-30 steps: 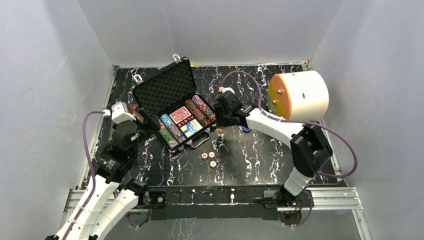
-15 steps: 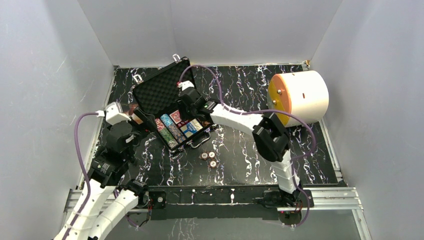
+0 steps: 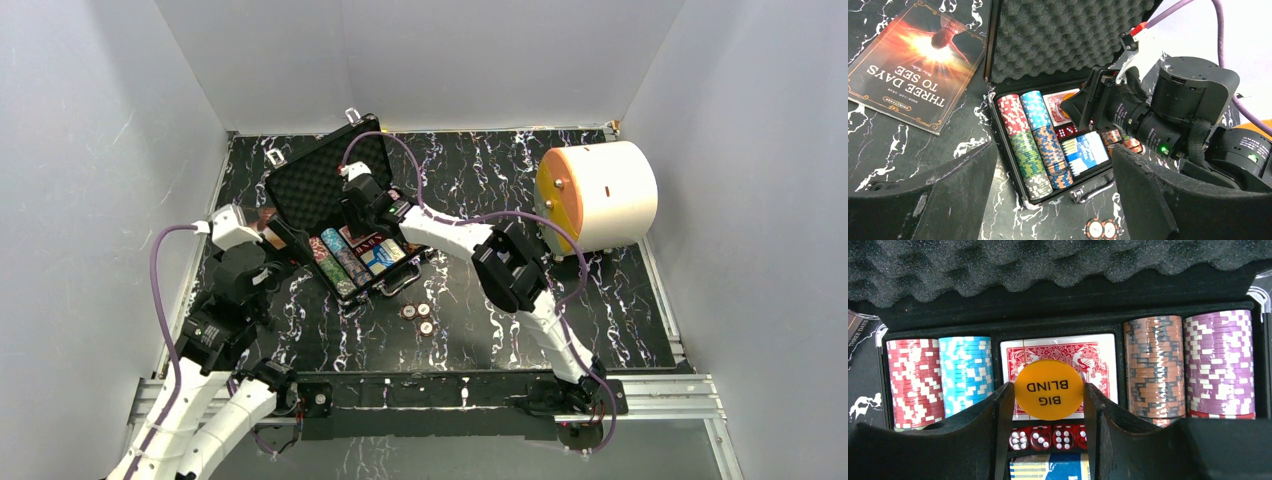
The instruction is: Pack up texas hold em set
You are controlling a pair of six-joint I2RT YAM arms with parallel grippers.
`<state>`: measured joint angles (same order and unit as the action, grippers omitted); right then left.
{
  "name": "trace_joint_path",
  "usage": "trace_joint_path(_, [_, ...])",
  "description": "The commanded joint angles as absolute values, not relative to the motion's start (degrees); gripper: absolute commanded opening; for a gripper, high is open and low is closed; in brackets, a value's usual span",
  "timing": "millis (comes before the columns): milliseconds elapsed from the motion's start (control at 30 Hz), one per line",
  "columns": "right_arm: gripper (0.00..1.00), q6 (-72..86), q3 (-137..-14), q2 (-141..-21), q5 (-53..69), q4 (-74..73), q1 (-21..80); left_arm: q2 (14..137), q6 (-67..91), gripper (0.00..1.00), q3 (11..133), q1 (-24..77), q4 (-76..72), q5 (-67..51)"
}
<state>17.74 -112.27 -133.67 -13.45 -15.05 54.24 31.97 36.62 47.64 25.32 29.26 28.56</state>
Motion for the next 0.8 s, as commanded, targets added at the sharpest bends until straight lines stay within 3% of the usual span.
trace_joint_path(0, [0.58,16.4,-116.2,-134.4,-13.48,-14.11,54.14,33.02,36.14,0.84,49.76,25.49,29.71,29.88])
trace_joint_path(133, [0.69,15.85,-116.64,-134.06,-12.41,-14.49,54.13,33.89,36.22,0.84,50.2,25.49,29.71,29.88])
trace_joint_path(400, [0.71,15.38,-118.35,-128.32,-12.52,-17.48,53.84,33.85,35.82,0.84,50.67,25.49,29.14,29.98])
trace_joint_path(767, [0.8,21.02,-82.72,-100.93,-21.68,-19.45,44.29,33.66,35.6,0.84,48.09,25.49,27.45,27.1])
